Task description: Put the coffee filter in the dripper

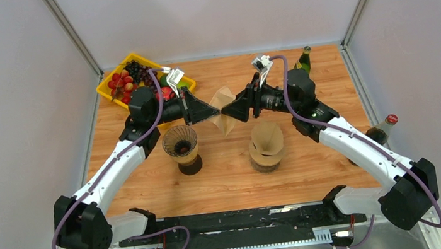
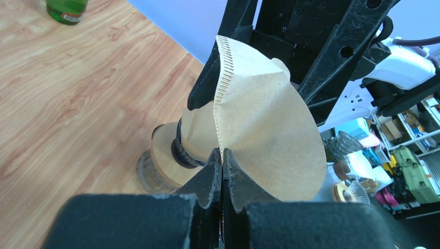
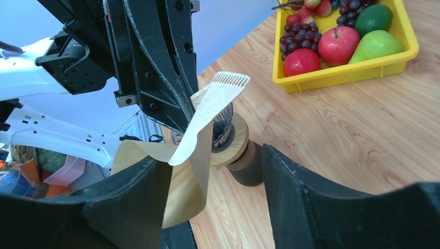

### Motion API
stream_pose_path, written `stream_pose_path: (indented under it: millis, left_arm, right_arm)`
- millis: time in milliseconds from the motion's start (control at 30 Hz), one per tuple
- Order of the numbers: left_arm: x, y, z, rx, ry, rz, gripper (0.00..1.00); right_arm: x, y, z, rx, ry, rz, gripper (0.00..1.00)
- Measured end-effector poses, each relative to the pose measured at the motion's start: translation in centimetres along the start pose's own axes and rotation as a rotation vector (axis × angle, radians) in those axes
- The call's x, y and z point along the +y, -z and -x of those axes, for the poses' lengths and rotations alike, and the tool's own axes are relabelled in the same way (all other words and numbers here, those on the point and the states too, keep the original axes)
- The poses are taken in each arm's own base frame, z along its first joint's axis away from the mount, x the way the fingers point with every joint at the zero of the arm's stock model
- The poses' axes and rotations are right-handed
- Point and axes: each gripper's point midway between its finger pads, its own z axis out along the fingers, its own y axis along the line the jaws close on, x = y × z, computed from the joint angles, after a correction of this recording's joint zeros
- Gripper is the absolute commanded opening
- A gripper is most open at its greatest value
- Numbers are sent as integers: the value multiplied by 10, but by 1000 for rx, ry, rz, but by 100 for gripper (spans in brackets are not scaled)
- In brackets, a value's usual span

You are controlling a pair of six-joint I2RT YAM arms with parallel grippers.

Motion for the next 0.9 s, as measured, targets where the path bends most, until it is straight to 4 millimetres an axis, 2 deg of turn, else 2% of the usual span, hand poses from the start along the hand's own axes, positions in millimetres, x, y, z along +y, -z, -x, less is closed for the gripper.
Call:
stream_pose_path:
  millis: [167, 400, 567, 633, 733, 800, 867, 900]
  left_arm:
    - [2, 0, 0, -10, 13, 9, 0]
    - [8, -1, 2, -31, 16, 38, 0]
    - [11, 0, 2, -45, 18, 58, 0]
    - [12, 1, 3, -53, 17, 68, 0]
    - [11, 2, 5, -65, 11, 76, 1]
    - [10, 3, 6, -73, 7, 81, 7]
    - [9, 3, 7, -77, 3, 81, 26]
    - [9, 3, 7, -79, 4, 83, 44]
  right_arm:
    - [3, -1, -5, 19, -37, 21, 55]
    - [-1, 0, -19, 42, -93, 13, 30]
    - [0, 0, -19, 39, -121, 16, 13]
    - [2, 0, -18, 32, -129, 21, 1]
    - [5, 2, -15, 16, -137, 30, 0]
    - [7, 3, -15, 3, -143, 38, 0]
    - [9, 4, -13, -13, -143, 48, 0]
    - [10, 4, -13, -18, -146, 51, 0]
